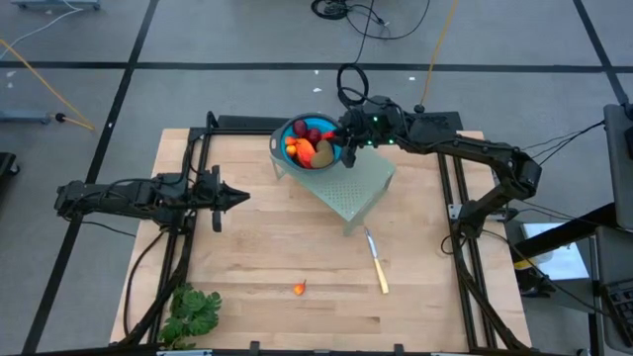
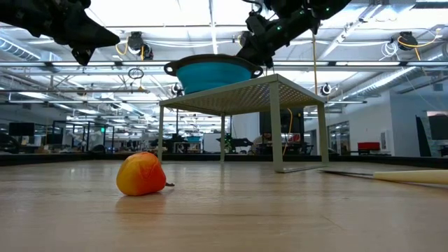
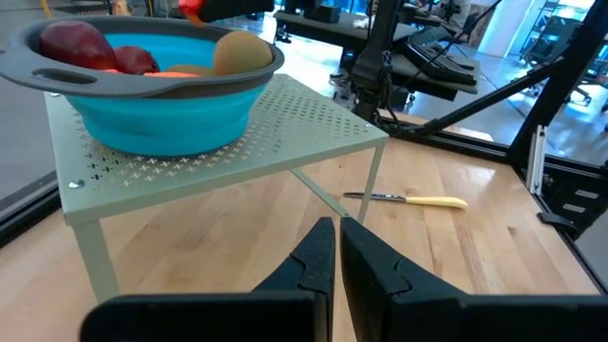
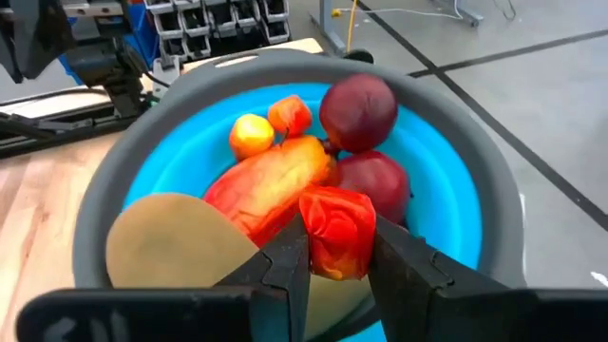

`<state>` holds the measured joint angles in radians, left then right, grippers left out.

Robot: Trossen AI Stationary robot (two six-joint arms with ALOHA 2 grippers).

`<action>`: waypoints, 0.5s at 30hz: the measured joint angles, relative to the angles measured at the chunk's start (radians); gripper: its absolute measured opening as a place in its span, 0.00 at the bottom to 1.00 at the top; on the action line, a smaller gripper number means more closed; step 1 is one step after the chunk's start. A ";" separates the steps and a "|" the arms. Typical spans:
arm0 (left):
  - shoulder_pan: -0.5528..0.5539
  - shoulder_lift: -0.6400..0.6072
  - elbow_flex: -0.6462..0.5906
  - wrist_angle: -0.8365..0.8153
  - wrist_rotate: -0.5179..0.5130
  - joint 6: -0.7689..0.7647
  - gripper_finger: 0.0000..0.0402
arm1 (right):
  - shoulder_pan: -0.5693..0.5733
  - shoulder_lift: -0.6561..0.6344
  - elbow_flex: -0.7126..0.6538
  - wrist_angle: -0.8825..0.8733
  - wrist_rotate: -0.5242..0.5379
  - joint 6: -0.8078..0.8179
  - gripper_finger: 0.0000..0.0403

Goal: Pick & Place Fruit
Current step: Put the pear into the blue strainer bowl on the shelf

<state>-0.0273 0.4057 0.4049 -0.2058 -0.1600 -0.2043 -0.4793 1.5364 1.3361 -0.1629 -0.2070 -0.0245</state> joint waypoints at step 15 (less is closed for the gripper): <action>0.000 0.000 0.000 0.000 -0.046 0.000 0.05 | 0.000 0.000 0.000 -0.018 -0.003 -0.018 0.21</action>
<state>-0.0273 0.4053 0.4049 -0.2059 -0.2063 -0.2047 -0.4795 1.5360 1.3361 -0.1813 -0.2100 -0.0425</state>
